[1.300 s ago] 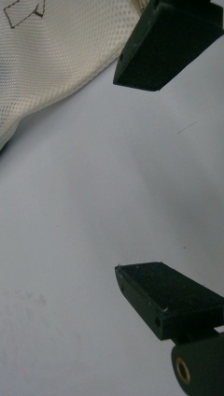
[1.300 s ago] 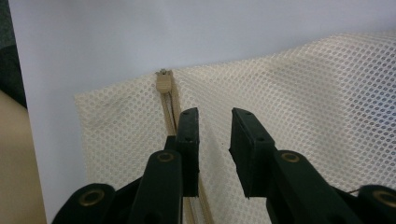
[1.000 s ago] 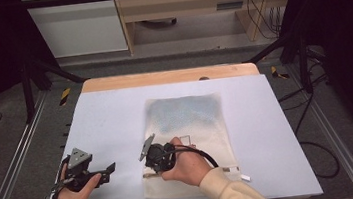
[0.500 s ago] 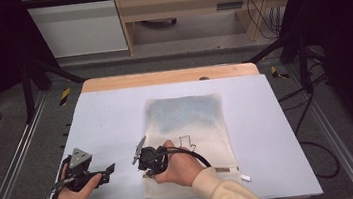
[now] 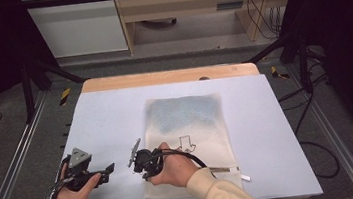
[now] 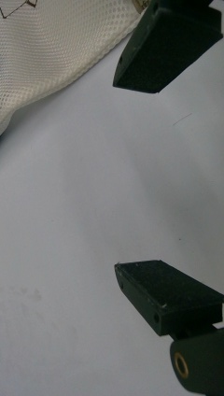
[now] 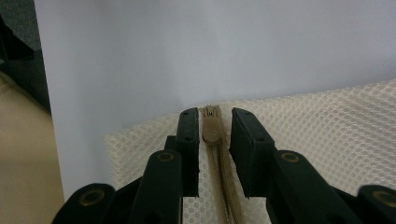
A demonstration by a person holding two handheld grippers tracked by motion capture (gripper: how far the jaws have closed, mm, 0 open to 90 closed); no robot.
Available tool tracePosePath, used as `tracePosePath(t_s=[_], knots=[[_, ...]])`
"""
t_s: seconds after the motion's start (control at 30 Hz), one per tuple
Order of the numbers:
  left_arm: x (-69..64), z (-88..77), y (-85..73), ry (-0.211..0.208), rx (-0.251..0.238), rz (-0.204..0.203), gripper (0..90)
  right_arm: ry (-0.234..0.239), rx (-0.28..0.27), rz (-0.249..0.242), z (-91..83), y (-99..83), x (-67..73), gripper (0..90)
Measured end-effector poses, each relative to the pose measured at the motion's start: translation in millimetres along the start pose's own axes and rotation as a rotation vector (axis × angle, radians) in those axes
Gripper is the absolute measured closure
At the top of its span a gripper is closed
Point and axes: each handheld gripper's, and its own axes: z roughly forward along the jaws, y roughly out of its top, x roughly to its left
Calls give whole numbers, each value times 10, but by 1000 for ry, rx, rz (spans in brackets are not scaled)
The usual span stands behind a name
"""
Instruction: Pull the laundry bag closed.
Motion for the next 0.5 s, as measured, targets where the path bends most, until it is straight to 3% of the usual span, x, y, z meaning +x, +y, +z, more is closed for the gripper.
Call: tracePosePath(t_s=[0.27, 0.5], knots=[[-26, -7, 6, -7, -5, 10, 94, 8, 22, 2, 70, 10, -15, 742], [-98, -30, 14, -28, -11, 24, 79, 32, 26, 6, 92, 3, -50, 811]])
